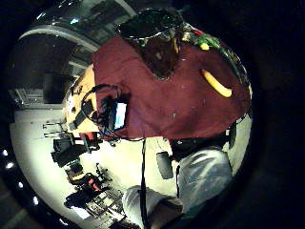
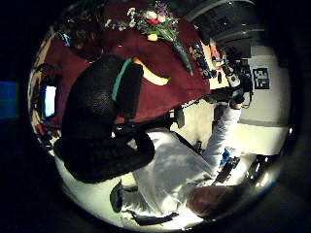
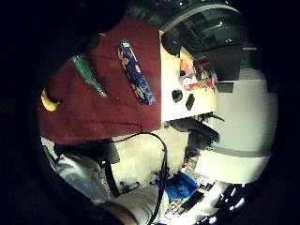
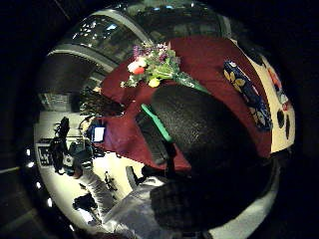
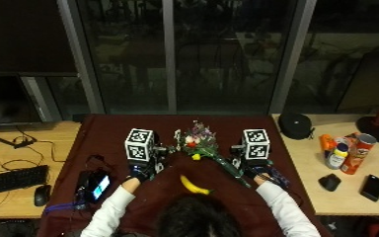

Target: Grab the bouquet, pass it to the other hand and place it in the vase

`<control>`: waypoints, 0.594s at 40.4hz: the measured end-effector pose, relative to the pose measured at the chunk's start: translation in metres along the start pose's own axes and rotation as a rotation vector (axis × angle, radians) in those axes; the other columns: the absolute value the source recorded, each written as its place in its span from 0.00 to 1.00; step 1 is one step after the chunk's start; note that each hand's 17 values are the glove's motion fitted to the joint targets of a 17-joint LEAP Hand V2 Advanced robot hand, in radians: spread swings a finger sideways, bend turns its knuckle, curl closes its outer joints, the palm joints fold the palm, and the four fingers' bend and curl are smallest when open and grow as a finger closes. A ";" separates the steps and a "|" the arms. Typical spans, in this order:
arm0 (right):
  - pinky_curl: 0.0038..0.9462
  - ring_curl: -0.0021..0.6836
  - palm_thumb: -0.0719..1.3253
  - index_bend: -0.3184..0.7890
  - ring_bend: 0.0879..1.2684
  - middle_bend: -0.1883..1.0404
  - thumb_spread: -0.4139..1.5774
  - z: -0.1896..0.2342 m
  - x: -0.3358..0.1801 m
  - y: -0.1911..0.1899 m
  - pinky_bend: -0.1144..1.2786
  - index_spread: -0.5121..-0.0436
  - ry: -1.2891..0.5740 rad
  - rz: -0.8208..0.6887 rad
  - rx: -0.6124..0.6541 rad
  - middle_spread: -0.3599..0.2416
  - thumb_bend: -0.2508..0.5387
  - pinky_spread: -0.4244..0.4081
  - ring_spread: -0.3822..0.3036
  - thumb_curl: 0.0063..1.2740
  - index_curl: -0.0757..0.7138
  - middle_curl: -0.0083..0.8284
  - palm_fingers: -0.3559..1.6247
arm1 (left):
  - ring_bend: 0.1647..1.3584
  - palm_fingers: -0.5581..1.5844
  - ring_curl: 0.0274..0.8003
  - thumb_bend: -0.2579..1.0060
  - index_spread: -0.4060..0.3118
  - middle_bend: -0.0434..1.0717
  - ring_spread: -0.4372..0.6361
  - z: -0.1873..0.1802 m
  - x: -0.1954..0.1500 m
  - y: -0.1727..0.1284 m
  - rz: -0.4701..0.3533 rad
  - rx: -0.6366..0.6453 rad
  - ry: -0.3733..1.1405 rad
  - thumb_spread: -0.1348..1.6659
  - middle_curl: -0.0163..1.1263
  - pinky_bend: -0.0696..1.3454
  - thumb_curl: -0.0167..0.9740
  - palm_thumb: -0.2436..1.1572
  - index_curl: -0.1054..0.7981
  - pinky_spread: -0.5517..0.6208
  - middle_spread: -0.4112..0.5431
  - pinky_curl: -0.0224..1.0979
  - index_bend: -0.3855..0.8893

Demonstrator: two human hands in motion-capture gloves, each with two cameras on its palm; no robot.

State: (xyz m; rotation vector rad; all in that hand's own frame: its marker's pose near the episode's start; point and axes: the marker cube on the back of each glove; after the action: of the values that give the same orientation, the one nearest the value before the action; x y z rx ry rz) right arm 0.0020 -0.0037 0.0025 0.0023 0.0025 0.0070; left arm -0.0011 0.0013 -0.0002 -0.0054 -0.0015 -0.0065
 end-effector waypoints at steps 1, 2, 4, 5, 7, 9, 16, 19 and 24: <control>0.13 0.16 0.20 0.25 0.35 0.33 0.43 0.000 0.000 -0.001 0.47 0.76 0.001 0.002 0.000 0.63 0.48 0.59 0.57 0.03 0.07 0.08 0.45 | 0.21 0.43 0.06 0.31 0.53 0.20 0.52 0.000 0.000 0.000 0.000 0.000 0.000 0.33 0.05 0.29 0.06 0.32 0.16 0.58 0.51 0.08 0.42; 0.16 0.20 0.20 0.26 0.37 0.34 0.46 0.001 0.001 -0.001 0.49 0.71 0.001 0.006 -0.002 0.64 0.48 0.60 0.57 0.03 0.08 0.10 0.44 | 0.22 0.43 0.08 0.31 0.52 0.20 0.54 0.001 -0.001 0.000 -0.001 0.000 0.002 0.37 0.06 0.29 0.07 0.33 0.18 0.60 0.52 0.10 0.42; 0.21 0.27 0.21 0.27 0.40 0.35 0.53 0.000 0.001 -0.002 0.52 0.64 -0.002 0.010 -0.005 0.65 0.48 0.62 0.57 0.04 0.11 0.13 0.42 | 0.24 0.42 0.13 0.31 0.51 0.20 0.56 0.003 -0.001 -0.002 0.000 -0.001 0.005 0.44 0.09 0.30 0.09 0.33 0.20 0.63 0.54 0.13 0.42; 0.23 0.30 0.21 0.28 0.41 0.36 0.56 -0.001 0.001 -0.002 0.53 0.61 -0.007 0.009 -0.007 0.65 0.48 0.62 0.57 0.05 0.11 0.15 0.41 | 0.25 0.41 0.14 0.31 0.51 0.20 0.58 0.004 -0.002 -0.002 0.001 -0.001 0.006 0.48 0.10 0.31 0.10 0.34 0.21 0.64 0.55 0.14 0.42; 0.26 0.34 0.22 0.29 0.43 0.37 0.61 -0.003 -0.001 -0.002 0.55 0.56 -0.018 0.004 -0.011 0.66 0.48 0.64 0.57 0.06 0.11 0.18 0.40 | 0.26 0.41 0.16 0.31 0.50 0.20 0.60 0.005 -0.001 -0.002 0.002 0.002 0.004 0.53 0.12 0.31 0.11 0.34 0.23 0.65 0.56 0.16 0.42; 0.28 0.36 0.22 0.30 0.44 0.38 0.65 -0.004 -0.002 -0.005 0.56 0.53 -0.026 0.003 -0.014 0.66 0.47 0.65 0.58 0.07 0.12 0.21 0.39 | 0.27 0.40 0.18 0.31 0.50 0.20 0.61 0.005 0.000 -0.001 0.007 0.010 0.003 0.57 0.13 0.31 0.13 0.35 0.25 0.67 0.57 0.17 0.42; 0.31 0.41 0.23 0.33 0.47 0.41 0.73 -0.007 -0.003 -0.022 0.58 0.46 -0.093 0.040 -0.035 0.67 0.43 0.68 0.59 0.10 0.12 0.28 0.37 | 0.30 0.38 0.22 0.29 0.50 0.20 0.65 0.005 0.004 -0.001 0.034 0.026 0.027 0.67 0.16 0.33 0.17 0.35 0.29 0.70 0.59 0.21 0.42; 0.32 0.42 0.23 0.34 0.45 0.43 0.75 -0.010 0.000 -0.027 0.59 0.44 -0.146 0.074 -0.043 0.67 0.42 0.73 0.60 0.11 0.13 0.31 0.36 | 0.31 0.38 0.23 0.28 0.50 0.20 0.66 0.005 0.002 -0.004 0.031 0.028 0.039 0.70 0.18 0.33 0.19 0.36 0.31 0.70 0.60 0.22 0.42; 0.33 0.43 0.24 0.35 0.45 0.43 0.77 -0.007 0.007 -0.039 0.61 0.46 -0.199 0.122 -0.067 0.66 0.40 0.76 0.62 0.13 0.14 0.34 0.36 | 0.32 0.37 0.25 0.26 0.50 0.20 0.67 0.005 0.003 -0.003 0.039 0.058 0.051 0.72 0.19 0.33 0.21 0.36 0.33 0.71 0.61 0.24 0.41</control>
State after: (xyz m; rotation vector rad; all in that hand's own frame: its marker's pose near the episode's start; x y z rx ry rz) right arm 0.0093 -0.0423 -0.0047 -0.0636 -0.1970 0.1285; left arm 0.0022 -0.0013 0.0044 0.0522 0.0489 0.0322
